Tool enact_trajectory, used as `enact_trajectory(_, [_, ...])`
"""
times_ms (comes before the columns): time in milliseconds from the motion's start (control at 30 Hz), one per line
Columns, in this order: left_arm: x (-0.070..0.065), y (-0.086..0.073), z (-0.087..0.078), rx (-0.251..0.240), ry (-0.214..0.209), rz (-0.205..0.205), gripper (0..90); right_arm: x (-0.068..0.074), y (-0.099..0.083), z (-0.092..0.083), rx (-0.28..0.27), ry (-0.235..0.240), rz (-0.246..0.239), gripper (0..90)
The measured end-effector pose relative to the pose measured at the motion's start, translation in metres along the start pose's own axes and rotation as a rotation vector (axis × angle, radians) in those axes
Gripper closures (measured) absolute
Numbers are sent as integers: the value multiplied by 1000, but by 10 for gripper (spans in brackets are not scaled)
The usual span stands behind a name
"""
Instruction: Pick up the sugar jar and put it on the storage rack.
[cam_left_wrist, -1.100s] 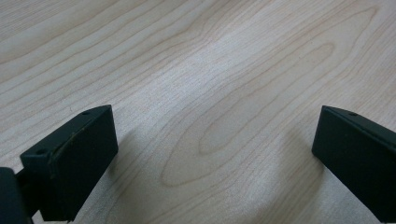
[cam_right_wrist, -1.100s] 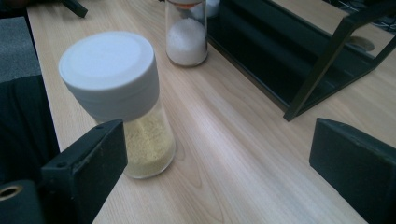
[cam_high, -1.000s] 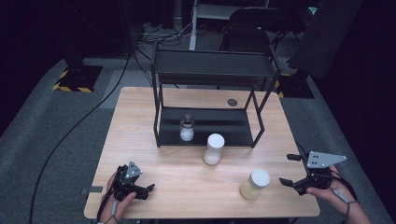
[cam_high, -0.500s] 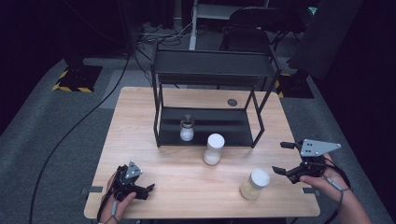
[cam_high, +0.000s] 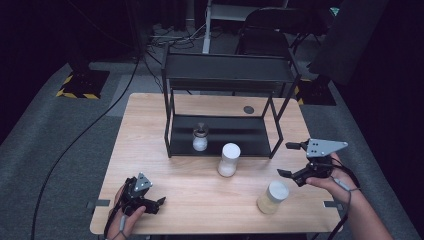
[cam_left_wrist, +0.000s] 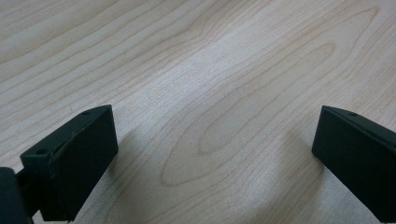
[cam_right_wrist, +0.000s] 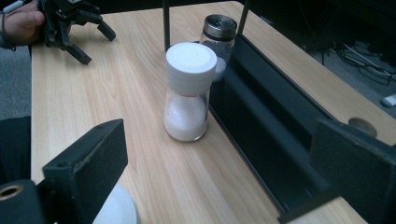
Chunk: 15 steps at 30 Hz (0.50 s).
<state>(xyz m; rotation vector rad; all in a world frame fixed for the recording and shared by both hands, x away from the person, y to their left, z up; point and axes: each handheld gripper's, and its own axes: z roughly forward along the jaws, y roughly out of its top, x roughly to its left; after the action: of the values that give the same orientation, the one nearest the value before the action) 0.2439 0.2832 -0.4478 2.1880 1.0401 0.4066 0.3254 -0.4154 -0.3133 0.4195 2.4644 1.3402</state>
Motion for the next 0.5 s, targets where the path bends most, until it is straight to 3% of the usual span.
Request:
enact_trajectory(167, [0, 0, 0, 1, 0, -1, 3, -3, 10, 13, 6, 6, -31, 37])
enact_trajectory(500, [0, 0, 0, 0, -1, -1, 3, -6, 28, 36, 1, 46, -30, 34])
